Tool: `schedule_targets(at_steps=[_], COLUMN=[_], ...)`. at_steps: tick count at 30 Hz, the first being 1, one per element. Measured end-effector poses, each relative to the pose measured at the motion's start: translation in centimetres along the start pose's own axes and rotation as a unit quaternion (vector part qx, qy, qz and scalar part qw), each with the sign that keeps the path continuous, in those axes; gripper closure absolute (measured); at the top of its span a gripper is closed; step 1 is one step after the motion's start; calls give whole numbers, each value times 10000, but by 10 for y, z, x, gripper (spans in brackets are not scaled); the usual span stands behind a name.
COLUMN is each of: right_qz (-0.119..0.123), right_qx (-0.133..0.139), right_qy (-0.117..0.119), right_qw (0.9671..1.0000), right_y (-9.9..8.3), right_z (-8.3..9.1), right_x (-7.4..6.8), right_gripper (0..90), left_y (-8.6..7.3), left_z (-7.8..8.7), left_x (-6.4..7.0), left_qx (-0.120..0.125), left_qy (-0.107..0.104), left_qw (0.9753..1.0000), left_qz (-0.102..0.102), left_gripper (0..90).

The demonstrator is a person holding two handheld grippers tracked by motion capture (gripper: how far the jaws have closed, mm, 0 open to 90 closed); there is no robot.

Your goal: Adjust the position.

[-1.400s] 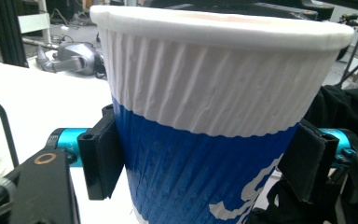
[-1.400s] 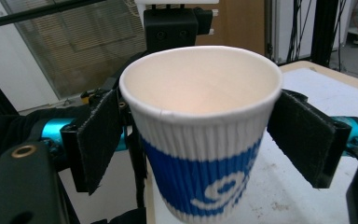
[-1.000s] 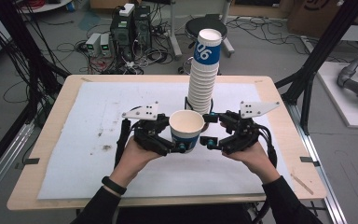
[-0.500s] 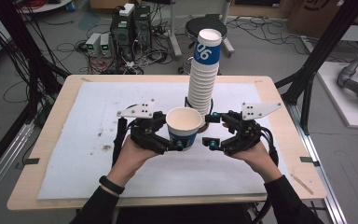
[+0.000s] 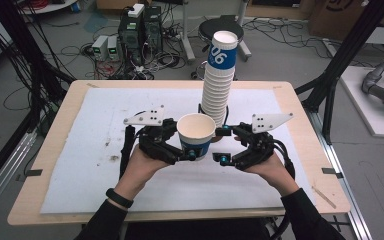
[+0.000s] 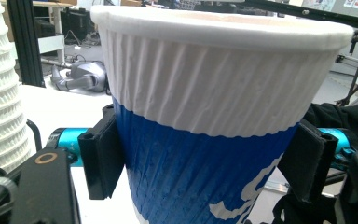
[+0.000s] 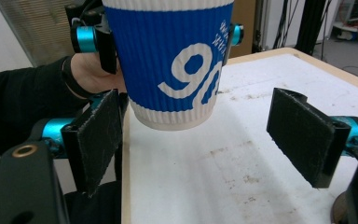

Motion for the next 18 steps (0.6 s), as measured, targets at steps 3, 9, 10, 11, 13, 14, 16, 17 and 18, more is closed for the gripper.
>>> schedule_targets(at_steps=[3,9,10,11,13,14,16,17,18], right_qz=[-41,-7,-19,-32,-27,-32,-30,-50,-36], right_qx=[-15,-55,-58,-61,-77,-89,-125,-144,-142], right_qy=[7,38,28,32,35,44,76,80,84], right_qw=[10000,10000,10000,10000,10000,9999,9999,9999,9999], right_y=[-1,-4,-4,-4,-5,-6,-7,-7,-7], right_z=[-2,-10,-11,-12,-14,-16,-19,-20,-21], right_x=[-1,-2,-2,-3,-2,-3,-4,-5,-5], right_gripper=[184,184,184,184,184,184,184,184,184], left_y=[0,-1,-1,-1,-1,-2,-2,-2,-2], left_z=[0,-3,-4,-4,-5,-6,-7,-8,-8], left_x=[0,1,2,2,3,3,3,3,4], left_qx=[7,10,8,-4,-2,-1,2,-1,2], left_qy=[21,-15,-26,-25,-47,-43,-60,-61,-65], left_qw=[10000,10000,10000,10000,10000,10000,10000,10000,10000], left_qz=[16,5,17,2,9,-2,5,-2,1], left_gripper=[253,254,254,254,254,253,254,254,254])
Point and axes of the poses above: each handheld gripper's, and its own axes: z roughly backward along the jaws, y roughly out of its top, x roughly to its right, the point moved 7 cm from there along -z, roughly forward along the jaws, and after that the axes turned 8 degrees about y, right-handed, at the moved point
